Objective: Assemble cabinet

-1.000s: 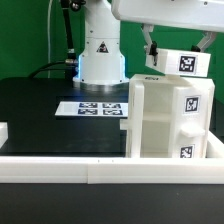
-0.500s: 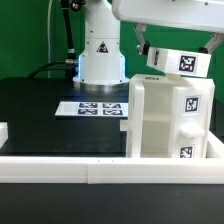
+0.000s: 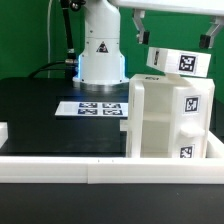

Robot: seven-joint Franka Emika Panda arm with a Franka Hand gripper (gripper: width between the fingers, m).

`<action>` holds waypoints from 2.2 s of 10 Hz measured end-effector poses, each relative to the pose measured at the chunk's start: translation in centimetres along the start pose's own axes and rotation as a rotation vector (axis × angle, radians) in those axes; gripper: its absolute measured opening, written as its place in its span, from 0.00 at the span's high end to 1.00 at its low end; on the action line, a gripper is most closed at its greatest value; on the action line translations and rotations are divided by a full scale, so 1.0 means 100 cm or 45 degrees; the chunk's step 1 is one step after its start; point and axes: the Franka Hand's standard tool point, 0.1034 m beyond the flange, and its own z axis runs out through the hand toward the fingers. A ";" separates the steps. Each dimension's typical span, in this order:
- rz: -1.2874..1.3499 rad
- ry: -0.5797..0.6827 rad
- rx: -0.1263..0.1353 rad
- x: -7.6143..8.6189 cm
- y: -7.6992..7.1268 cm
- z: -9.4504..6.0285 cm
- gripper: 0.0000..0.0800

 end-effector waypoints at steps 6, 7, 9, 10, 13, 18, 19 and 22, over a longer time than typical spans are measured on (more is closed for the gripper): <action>0.005 -0.034 -0.009 -0.004 0.007 0.017 0.00; 0.002 -0.045 -0.011 -0.006 0.006 0.022 0.00; -0.001 -0.059 -0.015 -0.008 0.001 0.028 0.00; -0.001 -0.062 -0.015 -0.009 0.001 0.028 0.00; 0.000 -0.062 -0.015 -0.009 0.001 0.028 0.30; 0.024 -0.062 -0.016 -0.009 0.001 0.028 0.30; 0.103 -0.061 -0.016 -0.009 0.001 0.028 0.30; 0.323 -0.059 -0.020 -0.009 0.000 0.029 0.30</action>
Offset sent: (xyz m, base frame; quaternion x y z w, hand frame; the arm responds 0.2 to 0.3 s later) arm 0.0017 -0.0004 -0.0045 0.0002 -0.0275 0.0092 0.9996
